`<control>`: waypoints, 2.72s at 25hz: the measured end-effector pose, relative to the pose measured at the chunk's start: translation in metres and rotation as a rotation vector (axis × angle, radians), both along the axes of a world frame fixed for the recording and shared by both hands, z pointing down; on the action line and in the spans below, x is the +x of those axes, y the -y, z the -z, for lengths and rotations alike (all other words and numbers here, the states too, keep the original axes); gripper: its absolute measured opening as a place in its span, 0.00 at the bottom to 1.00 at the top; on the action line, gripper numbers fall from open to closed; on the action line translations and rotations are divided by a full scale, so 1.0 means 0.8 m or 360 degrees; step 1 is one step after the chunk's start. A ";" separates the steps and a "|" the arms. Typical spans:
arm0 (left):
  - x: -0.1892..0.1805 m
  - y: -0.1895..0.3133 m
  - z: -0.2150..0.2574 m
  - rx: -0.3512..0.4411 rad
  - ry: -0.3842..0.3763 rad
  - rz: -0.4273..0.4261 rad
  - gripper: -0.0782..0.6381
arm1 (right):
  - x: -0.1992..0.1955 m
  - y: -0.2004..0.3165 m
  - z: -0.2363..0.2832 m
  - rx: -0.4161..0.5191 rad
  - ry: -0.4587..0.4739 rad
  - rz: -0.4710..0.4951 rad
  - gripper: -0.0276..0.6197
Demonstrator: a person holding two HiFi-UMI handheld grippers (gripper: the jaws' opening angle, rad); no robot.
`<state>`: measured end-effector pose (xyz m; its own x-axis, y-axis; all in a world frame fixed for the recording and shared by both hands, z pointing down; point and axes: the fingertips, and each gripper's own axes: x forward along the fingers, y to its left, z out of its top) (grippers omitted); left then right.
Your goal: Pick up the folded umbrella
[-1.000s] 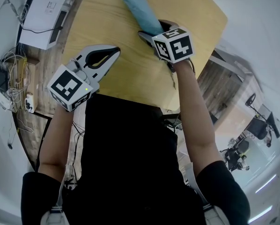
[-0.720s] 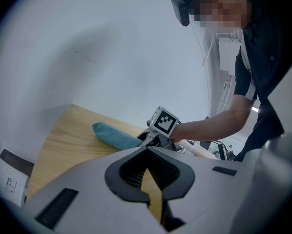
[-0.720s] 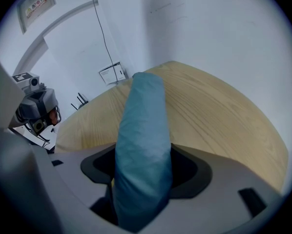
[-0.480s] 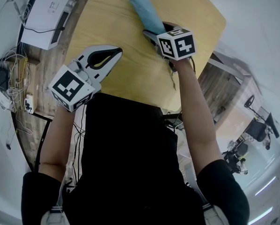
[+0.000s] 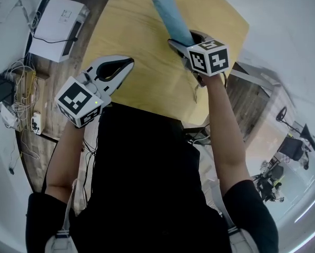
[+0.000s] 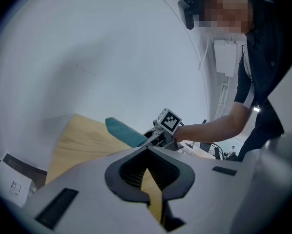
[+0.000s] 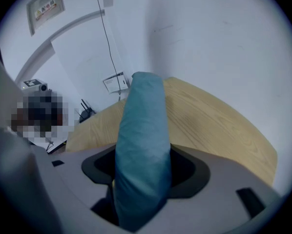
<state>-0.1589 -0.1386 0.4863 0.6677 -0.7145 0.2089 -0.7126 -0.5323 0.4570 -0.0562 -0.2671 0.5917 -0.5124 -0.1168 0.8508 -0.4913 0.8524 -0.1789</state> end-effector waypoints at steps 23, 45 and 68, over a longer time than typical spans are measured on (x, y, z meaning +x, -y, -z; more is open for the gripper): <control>0.045 0.015 0.163 0.0380 0.0043 -0.0202 0.12 | 0.093 -0.053 0.371 0.0699 0.0771 -0.0182 0.50; 0.075 -0.056 0.243 0.0399 0.0069 -0.0017 0.12 | 0.236 -0.183 0.415 0.0874 0.1320 -0.0239 0.50; 0.186 -0.135 0.226 0.0280 0.0040 0.0059 0.12 | 0.339 -0.227 0.371 0.0707 0.1573 -0.0265 0.50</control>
